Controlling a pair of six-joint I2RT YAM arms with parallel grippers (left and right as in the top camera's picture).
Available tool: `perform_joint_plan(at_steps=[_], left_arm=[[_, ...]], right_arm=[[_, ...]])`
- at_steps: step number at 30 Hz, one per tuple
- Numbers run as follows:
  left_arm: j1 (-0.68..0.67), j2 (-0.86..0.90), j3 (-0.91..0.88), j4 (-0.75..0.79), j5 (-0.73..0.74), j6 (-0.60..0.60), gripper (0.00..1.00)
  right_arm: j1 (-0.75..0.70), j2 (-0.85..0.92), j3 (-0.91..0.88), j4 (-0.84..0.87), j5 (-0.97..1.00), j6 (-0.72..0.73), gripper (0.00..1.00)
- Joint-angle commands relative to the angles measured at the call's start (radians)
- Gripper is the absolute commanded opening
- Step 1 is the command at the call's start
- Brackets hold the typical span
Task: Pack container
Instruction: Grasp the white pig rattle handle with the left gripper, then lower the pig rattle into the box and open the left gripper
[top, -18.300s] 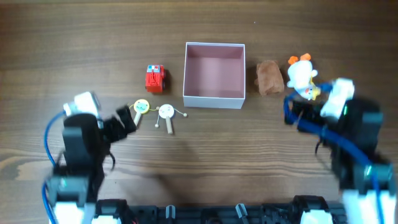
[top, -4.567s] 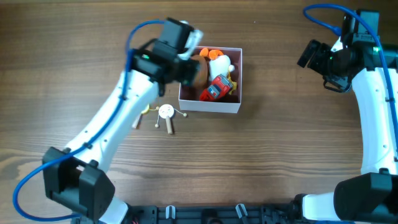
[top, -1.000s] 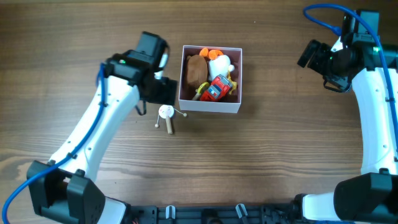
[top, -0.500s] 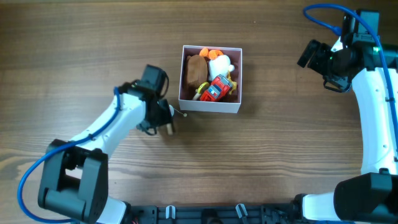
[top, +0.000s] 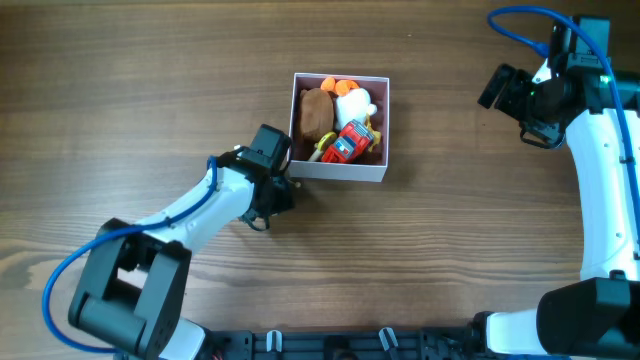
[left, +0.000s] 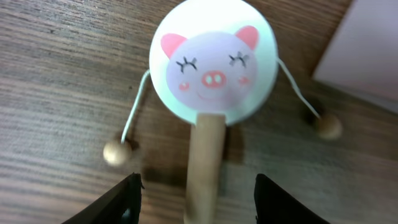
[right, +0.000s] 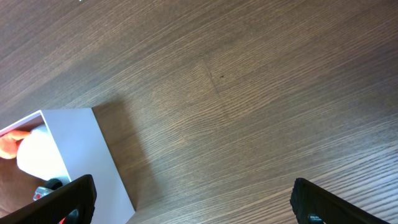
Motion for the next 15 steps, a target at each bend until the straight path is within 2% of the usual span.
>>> perform_joint_plan(at_steps=[1, 5, 8, 12, 14, 15], left_arm=[[-0.002, 0.065, -0.011, 0.039, -0.022, -0.034, 0.57], [-0.002, 0.103, -0.011, 0.068, -0.021, -0.031, 0.49], [-0.002, 0.105, -0.011, 0.076, -0.021, -0.026, 0.37], [-0.002, 0.092, -0.01, 0.084, -0.013, 0.039, 0.35], [-0.002, 0.08, -0.01, 0.081, -0.01, 0.073, 0.28], [-0.002, 0.062, -0.009, 0.076, -0.002, 0.104, 0.21]], right_arm=[[0.001, -0.005, -0.002, 0.003, -0.013, -0.007, 1.0], [0.001, -0.005, -0.002, 0.003, -0.013, -0.008, 1.0], [0.0, -0.005, -0.002, 0.003, -0.013, -0.008, 1.0], [0.0, -0.005, -0.002, 0.003, -0.013, -0.008, 1.0], [0.001, -0.005, -0.002, 0.003, -0.013, -0.008, 1.0], [0.001, -0.005, -0.002, 0.003, -0.013, -0.008, 1.0]])
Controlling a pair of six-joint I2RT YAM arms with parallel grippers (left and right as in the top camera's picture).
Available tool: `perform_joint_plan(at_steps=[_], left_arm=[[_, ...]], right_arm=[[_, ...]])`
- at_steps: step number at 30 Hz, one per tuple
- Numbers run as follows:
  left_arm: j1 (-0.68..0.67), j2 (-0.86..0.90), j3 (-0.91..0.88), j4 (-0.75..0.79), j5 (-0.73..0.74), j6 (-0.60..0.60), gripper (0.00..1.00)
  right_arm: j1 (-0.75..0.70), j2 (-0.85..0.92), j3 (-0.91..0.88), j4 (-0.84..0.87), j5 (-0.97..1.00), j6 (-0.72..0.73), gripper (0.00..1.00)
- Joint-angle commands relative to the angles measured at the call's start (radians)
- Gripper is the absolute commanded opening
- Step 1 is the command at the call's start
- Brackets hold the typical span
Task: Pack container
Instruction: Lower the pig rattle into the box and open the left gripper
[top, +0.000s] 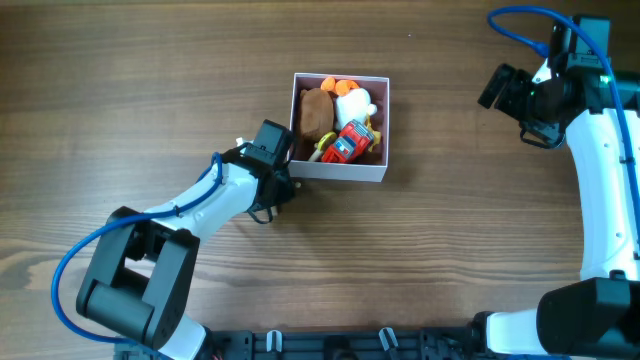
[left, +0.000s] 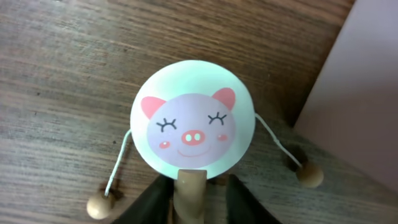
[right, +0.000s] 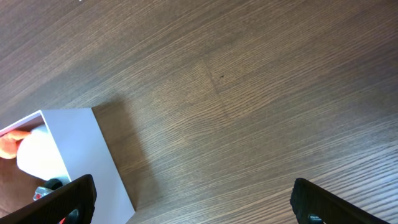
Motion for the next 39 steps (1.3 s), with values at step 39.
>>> perform_joint_plan(at_steps=[39], left_arm=[[-0.069, 0.002, 0.286, 0.106, 0.145, 0.797, 0.04]], right_arm=[[0.0, -0.005, -0.002, 0.003, -0.013, -0.008, 1.0]])
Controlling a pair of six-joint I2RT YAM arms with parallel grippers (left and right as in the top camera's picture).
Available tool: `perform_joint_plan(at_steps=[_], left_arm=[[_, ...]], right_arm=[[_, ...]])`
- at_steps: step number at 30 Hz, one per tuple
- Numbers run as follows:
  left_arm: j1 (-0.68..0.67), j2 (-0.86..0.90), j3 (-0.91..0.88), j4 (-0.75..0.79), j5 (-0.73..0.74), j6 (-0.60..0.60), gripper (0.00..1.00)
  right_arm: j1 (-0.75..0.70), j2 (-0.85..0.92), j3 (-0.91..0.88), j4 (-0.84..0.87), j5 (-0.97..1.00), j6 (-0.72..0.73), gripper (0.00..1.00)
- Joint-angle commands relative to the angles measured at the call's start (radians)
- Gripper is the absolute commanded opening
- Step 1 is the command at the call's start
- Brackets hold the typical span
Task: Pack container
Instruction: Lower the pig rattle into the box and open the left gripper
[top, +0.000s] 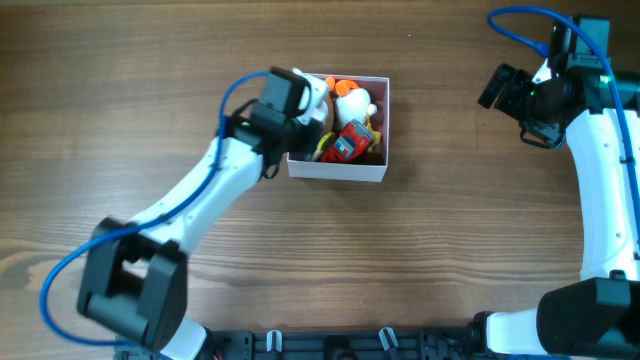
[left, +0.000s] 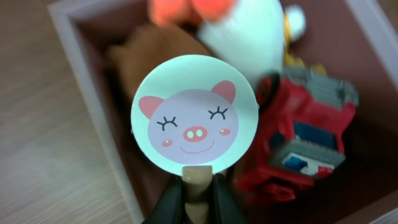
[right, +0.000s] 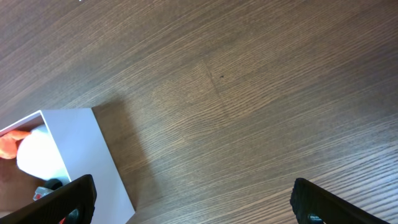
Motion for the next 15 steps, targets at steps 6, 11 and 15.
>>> perform_joint_plan(at_steps=[6, 11, 15], left_arm=[[-0.05, 0.013, 0.002, -0.005, 0.043, 0.076, 0.36], [-0.05, 0.013, 0.003, -0.015, 0.02, 0.076, 0.61], [-0.05, -0.034, 0.029, -0.056, -0.104, 0.074, 0.68]], right_arm=[[0.0, -0.005, -0.002, 0.003, -0.013, -0.008, 1.0], [0.001, -0.005, -0.002, 0.003, -0.013, -0.007, 0.99], [0.001, -0.005, -0.002, 0.003, -0.013, -0.007, 1.0]])
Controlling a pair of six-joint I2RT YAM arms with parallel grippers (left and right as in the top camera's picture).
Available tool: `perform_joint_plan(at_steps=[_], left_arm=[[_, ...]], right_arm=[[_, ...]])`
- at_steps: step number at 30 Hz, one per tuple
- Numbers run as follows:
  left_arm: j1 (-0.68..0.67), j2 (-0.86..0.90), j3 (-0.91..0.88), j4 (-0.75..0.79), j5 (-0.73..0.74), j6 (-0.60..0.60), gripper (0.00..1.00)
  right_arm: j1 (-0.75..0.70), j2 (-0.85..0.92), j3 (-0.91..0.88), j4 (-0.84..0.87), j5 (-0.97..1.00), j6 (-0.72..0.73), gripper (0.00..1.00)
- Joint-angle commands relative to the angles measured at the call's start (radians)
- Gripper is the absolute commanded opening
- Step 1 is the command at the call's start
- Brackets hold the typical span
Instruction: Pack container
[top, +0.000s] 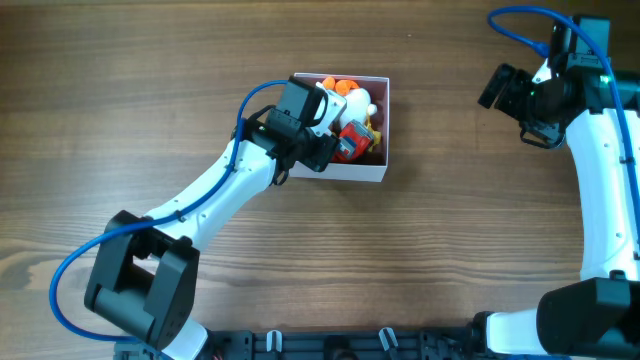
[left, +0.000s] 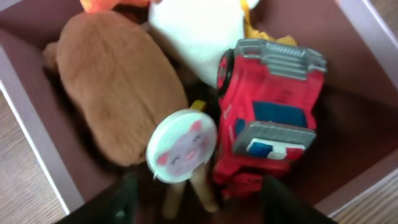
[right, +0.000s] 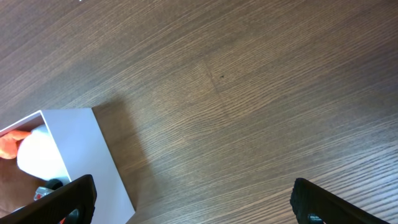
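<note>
The white box (top: 341, 173) stands at the table's middle. Inside lie a brown plush (left: 112, 81), a white plush (left: 199, 31) and a red fire truck (left: 267, 112). The pig-face rattle drum (left: 181, 151) rests between the brown plush and the truck, its wooden handle pointing toward the camera. My left gripper (left: 202, 202) hangs open just over it, fingers spread to either side and not touching the handle. In the overhead view the left gripper (top: 315, 138) covers the box's near-left part. My right gripper (right: 193, 190) is open above bare wood.
An orange toy (top: 345, 88) sits at the box's far end. The right gripper (top: 505, 90) hovers at the far right of the wooden table (top: 150, 80). The box's corner (right: 74, 155) shows at the left in the right wrist view.
My left gripper has opened and let go of the pig rattle, which now lies in the box between the brown plush and the fire truck. The right arm has not moved.
The pig rattle lay on the table beside the box's near-left corner with my left gripper open around its handle. Then the gripper was shut on the handle. Later it held the rattle over the box's contents, and now the rattle lies released inside.
</note>
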Motion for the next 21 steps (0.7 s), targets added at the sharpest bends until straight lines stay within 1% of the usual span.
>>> perform_joint_plan(at_steps=[1, 3, 4, 6, 7, 8, 9, 11, 12, 14, 17, 20, 21], left_arm=[[0.0, -0.078, 0.047, -0.054, -0.137, -0.006, 0.68], [0.002, -0.139, 0.093, -0.109, -0.226, -0.052, 0.69], [0.005, -0.168, 0.113, -0.134, -0.273, -0.089, 0.72], [0.016, -0.229, 0.14, -0.184, -0.364, -0.175, 0.73], [0.027, -0.264, 0.145, -0.211, -0.407, -0.228, 0.76], [0.039, -0.291, 0.145, -0.231, -0.435, -0.272, 0.82], [0.066, -0.334, 0.145, -0.274, -0.462, -0.343, 0.87], [0.126, -0.389, 0.145, -0.353, -0.468, -0.439, 0.89], [0.181, -0.421, 0.145, -0.415, -0.467, -0.501, 0.93], [0.254, -0.446, 0.145, -0.484, -0.467, -0.552, 1.0], [0.391, -0.456, 0.145, -0.57, -0.436, -0.585, 1.0], [0.504, -0.445, 0.144, -0.592, -0.353, -0.584, 1.0], [0.523, -0.444, 0.144, -0.594, -0.341, -0.584, 1.0]], right_arm=[[0.001, -0.005, -0.002, 0.003, -0.013, -0.008, 1.0], [0.0, -0.005, -0.002, 0.003, -0.013, -0.008, 1.0], [0.001, -0.005, -0.002, 0.003, -0.013, -0.008, 1.0], [0.001, -0.005, -0.002, 0.003, -0.013, -0.008, 1.0], [0.001, -0.005, -0.002, 0.003, -0.013, -0.008, 1.0], [0.001, -0.005, -0.002, 0.003, -0.013, -0.008, 1.0], [0.0, -0.005, -0.002, 0.003, -0.013, -0.007, 1.0], [0.001, -0.005, -0.002, 0.003, -0.013, -0.008, 1.0], [0.001, -0.005, -0.002, 0.003, -0.013, -0.008, 1.0], [0.001, -0.005, -0.002, 0.003, -0.013, -0.008, 1.0], [0.001, -0.005, -0.002, 0.003, -0.013, -0.008, 1.0], [0.001, -0.005, -0.002, 0.003, -0.013, -0.007, 1.0], [0.0, -0.005, -0.002, 0.003, -0.013, -0.007, 1.0]])
